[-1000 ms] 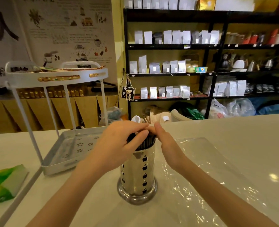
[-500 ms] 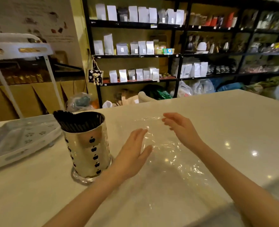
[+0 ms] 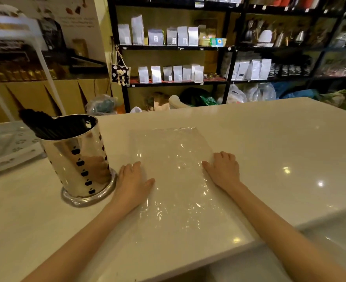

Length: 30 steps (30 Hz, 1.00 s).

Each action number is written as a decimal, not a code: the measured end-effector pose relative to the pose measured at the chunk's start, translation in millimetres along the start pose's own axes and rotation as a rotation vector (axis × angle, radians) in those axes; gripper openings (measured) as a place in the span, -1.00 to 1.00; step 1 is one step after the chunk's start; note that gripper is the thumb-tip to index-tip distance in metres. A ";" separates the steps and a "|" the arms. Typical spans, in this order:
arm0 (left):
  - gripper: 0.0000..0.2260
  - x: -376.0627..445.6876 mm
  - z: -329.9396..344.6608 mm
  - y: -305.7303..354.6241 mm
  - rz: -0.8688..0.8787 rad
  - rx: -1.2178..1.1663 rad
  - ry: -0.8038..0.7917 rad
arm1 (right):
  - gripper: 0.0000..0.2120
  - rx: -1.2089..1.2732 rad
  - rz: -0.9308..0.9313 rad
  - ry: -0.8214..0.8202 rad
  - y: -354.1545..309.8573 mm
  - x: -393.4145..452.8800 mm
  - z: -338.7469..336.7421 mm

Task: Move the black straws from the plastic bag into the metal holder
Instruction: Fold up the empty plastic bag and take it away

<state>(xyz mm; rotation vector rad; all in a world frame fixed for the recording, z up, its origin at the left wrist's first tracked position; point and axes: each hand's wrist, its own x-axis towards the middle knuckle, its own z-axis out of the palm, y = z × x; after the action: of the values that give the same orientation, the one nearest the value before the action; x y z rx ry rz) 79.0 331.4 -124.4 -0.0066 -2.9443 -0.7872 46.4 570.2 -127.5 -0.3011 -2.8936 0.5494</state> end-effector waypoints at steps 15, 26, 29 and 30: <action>-0.70 5.8 -23.3 4.1 -0.182 -0.940 0.066 | -0.50 1.059 0.100 0.036 2.3 -0.4 -22.2; -0.62 18.6 -56.6 26.6 -0.114 -1.056 0.197 | -0.74 1.035 -0.141 0.024 -8.6 6.4 -92.4; -0.59 19.1 -67.5 33.1 -0.082 -0.993 0.251 | -0.64 0.935 -0.221 -0.001 -8.1 5.4 -114.4; -0.59 19.4 -69.5 34.5 -0.074 -0.972 0.260 | -0.62 0.906 -0.239 -0.009 -7.3 5.8 -120.3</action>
<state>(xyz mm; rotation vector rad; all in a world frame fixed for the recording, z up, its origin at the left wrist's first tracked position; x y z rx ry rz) 66.8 326.4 -45.5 0.1220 -2.0636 -1.9442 65.3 606.0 -13.8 0.1786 -2.3086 1.6736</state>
